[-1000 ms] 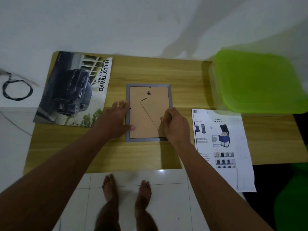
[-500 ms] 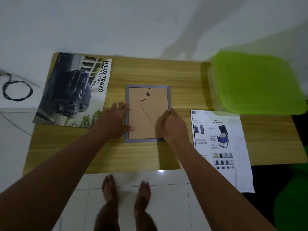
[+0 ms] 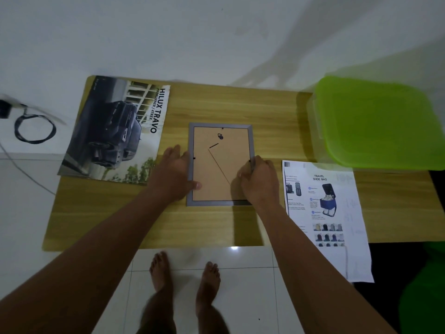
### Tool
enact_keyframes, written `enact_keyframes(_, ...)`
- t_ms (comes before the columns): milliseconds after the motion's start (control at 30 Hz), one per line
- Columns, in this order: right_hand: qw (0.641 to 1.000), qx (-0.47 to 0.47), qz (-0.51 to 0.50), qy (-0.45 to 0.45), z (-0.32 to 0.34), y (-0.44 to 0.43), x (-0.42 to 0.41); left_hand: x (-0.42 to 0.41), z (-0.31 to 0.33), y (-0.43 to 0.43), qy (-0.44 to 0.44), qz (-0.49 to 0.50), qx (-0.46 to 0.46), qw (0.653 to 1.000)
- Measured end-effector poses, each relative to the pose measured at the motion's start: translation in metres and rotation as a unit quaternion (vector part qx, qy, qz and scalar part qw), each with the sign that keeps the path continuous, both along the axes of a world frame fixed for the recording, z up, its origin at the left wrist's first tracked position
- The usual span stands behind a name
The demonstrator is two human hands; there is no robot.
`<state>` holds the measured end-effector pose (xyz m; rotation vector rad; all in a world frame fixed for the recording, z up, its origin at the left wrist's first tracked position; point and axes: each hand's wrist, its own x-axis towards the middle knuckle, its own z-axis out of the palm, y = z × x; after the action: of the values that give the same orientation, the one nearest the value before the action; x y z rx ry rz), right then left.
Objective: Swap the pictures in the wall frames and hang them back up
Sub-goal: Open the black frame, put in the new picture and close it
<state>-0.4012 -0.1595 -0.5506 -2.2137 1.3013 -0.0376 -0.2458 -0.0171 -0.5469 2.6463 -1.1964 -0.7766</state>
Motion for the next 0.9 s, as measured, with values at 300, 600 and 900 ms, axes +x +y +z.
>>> enact_keyframes(300,0.984,0.114,-0.113,-0.083,-0.001,-0.011,0.002,-0.012,0.009,0.001,0.136,0.112,-0.152,0.973)
enact_keyframes(600,0.958,0.178,-0.157,-0.157,0.014,-0.014,0.012,-0.012,0.045,-0.004,0.345,0.217,-0.270,0.872)
enact_keyframes(900,0.965,0.183,-0.062,-0.175,0.056,-0.004,0.026,-0.013,0.067,-0.006,0.296,0.193,-0.301,0.886)
